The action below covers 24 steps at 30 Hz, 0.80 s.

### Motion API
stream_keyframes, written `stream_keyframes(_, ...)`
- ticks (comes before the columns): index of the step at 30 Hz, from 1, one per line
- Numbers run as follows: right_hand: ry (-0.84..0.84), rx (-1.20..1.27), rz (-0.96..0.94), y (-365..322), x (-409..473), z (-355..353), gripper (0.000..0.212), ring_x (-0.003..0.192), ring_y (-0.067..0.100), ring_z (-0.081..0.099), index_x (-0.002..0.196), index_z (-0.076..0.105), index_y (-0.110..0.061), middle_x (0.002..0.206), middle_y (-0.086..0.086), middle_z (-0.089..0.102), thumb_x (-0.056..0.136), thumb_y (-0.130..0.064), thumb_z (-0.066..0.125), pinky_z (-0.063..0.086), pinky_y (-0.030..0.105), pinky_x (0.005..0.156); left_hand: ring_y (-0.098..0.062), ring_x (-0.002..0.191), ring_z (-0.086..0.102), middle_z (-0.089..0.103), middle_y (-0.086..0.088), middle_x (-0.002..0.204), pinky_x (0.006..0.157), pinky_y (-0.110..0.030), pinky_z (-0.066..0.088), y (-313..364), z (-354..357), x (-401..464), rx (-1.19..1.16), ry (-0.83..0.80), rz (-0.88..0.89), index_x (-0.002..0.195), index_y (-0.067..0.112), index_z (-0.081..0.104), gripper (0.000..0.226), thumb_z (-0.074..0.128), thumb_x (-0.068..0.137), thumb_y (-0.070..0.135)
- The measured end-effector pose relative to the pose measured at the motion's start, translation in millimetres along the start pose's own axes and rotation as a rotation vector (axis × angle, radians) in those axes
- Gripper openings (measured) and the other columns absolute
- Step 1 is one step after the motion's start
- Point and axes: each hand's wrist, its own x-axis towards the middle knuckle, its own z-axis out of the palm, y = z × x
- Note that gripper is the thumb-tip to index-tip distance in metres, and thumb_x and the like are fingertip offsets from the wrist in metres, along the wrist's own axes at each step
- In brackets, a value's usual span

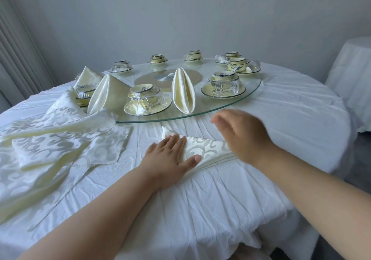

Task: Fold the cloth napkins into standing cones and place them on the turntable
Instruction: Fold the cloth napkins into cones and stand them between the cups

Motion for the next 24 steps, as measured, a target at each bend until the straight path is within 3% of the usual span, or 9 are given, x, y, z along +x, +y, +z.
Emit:
stream_keyframes(1,-0.185,0.108,-0.036,-10,-7,0,0.07,0.105,0.02,0.058,0.113,0.063,-0.018,0.112,-0.001,0.066,0.09,-0.062,0.013,0.047,0.035,0.087,-0.01,0.147,-0.006,-0.004,0.006,0.161,0.12,-0.04,0.002,0,0,0,0.015,0.0,0.003,0.153,0.029,0.001,0.102,0.002,0.07,0.087)
stream_keyframes(3,-0.614,0.113,-0.088,-16,-22,5,0.095,0.141,0.003,0.022,0.149,0.029,-0.021,0.153,-0.011,0.029,0.078,-0.075,-0.003,0.018,0.025,0.116,-0.012,0.148,-0.006,-0.004,0.004,0.161,0.119,-0.038,0.003,0,0,1,0.044,0.006,0.014,0.153,0.027,0.0,0.085,0.009,0.085,0.077)
stream_keyframes(4,-0.756,0.04,-0.098,-11,-26,8,0.105,0.144,-0.002,0.002,0.153,0.011,-0.024,0.158,-0.015,0.009,0.069,-0.081,-0.013,0.004,0.022,0.118,-0.012,0.148,-0.005,-0.004,0.003,0.161,0.119,-0.037,0.005,0,0,1,0.052,0.013,0.019,0.153,0.026,0.001,0.08,0.011,0.089,0.072)
stream_keyframes(6,-0.883,-0.097,-0.076,3,-30,11,0.116,0.141,-0.006,-0.016,0.152,-0.006,-0.028,0.158,-0.017,-0.012,0.054,-0.087,-0.026,-0.007,0.024,0.119,-0.014,0.148,-0.004,-0.003,0.0,0.162,0.118,-0.036,0.006,-2,-2,2,0.074,0.008,0.028,0.153,0.026,0.001,0.074,0.015,0.093,0.066)
stream_keyframes(11,-0.997,-0.27,-0.014,14,-25,2,0.098,0.141,-0.003,-0.019,0.151,-0.014,-0.027,0.158,-0.012,-0.018,0.067,-0.077,-0.011,-0.007,0.029,0.12,-0.015,0.147,-0.011,-0.008,-0.003,0.161,0.12,-0.04,0.0,-9,-6,4,0.136,-0.065,0.042,0.153,0.027,-0.006,0.091,0.012,0.081,0.08)
stream_keyframes(14,-0.975,-0.373,-0.009,3,-15,1,0.107,0.142,0.002,-0.021,0.152,-0.011,-0.023,0.158,-0.009,-0.017,0.061,-0.08,-0.014,-0.011,0.035,0.119,-0.014,0.147,-0.013,-0.009,-0.002,0.161,0.119,-0.04,-0.002,-7,-6,1,0.115,-0.073,0.045,0.152,0.027,-0.008,0.114,0.001,0.058,0.092)
stream_keyframes(17,-0.865,-0.197,-0.097,-21,-7,9,0.105,0.141,-0.001,-0.022,0.151,-0.01,-0.022,0.157,-0.012,-0.017,0.063,-0.078,-0.016,-0.013,0.031,0.118,-0.015,0.147,-0.013,-0.009,-0.003,0.161,0.12,-0.04,0.0,-7,-5,1,0.122,-0.072,0.054,0.153,0.026,-0.009,0.121,-0.006,0.051,0.09)
stream_keyframes(20,-0.938,0.129,-0.028,-32,-12,16,0.092,0.137,-0.012,-0.018,0.152,-0.004,-0.026,0.157,-0.018,-0.013,0.072,-0.072,-0.003,-0.012,0.016,0.115,-0.014,0.147,-0.013,-0.009,-0.002,0.161,0.12,-0.04,0.001,-7,-5,0,0.124,-0.076,0.072,0.152,0.027,-0.009,0.118,-0.007,0.052,0.09)
stream_keyframes(24,-1.007,-0.023,-0.023,-11,-14,15,0.079,0.136,-0.012,-0.021,0.152,-0.006,-0.026,0.156,-0.019,-0.015,0.081,-0.062,0.001,-0.015,0.01,0.108,-0.011,0.147,-0.009,-0.007,0.002,0.161,0.118,-0.037,0.002,-17,-12,2,0.107,-0.104,0.091,0.153,0.028,-0.004,0.091,0.008,0.08,0.081)
